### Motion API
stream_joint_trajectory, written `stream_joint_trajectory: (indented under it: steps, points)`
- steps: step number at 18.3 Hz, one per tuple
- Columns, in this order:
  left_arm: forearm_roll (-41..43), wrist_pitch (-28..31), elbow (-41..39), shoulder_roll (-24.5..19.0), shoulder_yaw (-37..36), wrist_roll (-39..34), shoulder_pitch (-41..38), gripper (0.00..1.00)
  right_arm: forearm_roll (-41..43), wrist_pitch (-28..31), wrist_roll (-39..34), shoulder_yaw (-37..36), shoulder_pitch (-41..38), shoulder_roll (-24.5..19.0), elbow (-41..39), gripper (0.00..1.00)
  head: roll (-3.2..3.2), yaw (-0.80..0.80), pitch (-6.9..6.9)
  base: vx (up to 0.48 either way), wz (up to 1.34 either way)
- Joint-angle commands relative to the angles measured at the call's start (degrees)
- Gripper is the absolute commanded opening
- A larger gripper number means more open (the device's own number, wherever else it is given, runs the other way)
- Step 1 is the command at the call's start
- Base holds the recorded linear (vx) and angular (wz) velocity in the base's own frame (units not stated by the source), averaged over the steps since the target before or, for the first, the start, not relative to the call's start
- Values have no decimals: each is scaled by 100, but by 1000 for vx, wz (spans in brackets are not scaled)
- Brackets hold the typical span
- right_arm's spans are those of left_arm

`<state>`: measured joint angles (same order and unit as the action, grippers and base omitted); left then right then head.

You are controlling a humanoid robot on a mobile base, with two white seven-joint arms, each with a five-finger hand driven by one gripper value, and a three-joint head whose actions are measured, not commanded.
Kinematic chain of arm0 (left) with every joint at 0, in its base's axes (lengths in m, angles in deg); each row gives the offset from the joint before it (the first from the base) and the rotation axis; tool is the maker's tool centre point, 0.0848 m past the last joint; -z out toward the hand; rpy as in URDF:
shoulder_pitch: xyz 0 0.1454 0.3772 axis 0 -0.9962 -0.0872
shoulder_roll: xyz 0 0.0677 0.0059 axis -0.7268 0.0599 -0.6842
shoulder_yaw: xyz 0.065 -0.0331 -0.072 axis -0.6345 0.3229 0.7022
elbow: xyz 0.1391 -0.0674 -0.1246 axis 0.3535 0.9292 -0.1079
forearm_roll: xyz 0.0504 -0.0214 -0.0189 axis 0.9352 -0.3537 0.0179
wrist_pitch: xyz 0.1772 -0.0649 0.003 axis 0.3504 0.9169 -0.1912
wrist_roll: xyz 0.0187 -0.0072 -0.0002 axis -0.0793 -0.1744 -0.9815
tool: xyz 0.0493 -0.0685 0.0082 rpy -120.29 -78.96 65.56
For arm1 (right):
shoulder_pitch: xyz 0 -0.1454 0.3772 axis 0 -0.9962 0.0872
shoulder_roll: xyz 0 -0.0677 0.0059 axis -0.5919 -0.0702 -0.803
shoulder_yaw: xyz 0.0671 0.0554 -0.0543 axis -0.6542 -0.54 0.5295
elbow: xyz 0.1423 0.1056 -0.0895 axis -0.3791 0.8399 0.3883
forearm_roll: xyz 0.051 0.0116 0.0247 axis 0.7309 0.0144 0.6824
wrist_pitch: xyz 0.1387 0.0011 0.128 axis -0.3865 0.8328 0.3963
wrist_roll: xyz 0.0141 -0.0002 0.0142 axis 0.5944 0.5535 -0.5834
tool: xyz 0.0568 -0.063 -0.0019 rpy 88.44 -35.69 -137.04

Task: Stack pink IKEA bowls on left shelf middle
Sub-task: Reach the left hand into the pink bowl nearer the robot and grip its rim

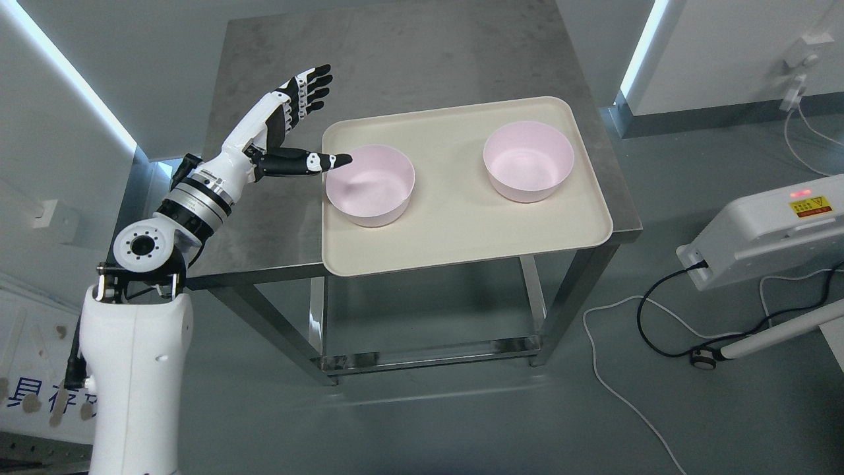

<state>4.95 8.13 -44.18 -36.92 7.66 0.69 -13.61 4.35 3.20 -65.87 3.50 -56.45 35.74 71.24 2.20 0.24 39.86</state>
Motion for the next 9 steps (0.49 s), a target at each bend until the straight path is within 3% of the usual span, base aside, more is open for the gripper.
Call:
stream_joint_trajectory:
  steps: [1, 9]
  points:
    - [339, 87, 384, -713, -867, 247, 327, 86, 9, 4, 1, 0, 2, 100, 0, 100, 0, 0, 0, 3, -15]
    - [1929, 70, 551, -62, -1580, 265, 538, 67, 0, 4, 1, 0, 2, 100, 0, 100, 0, 0, 0, 3, 6]
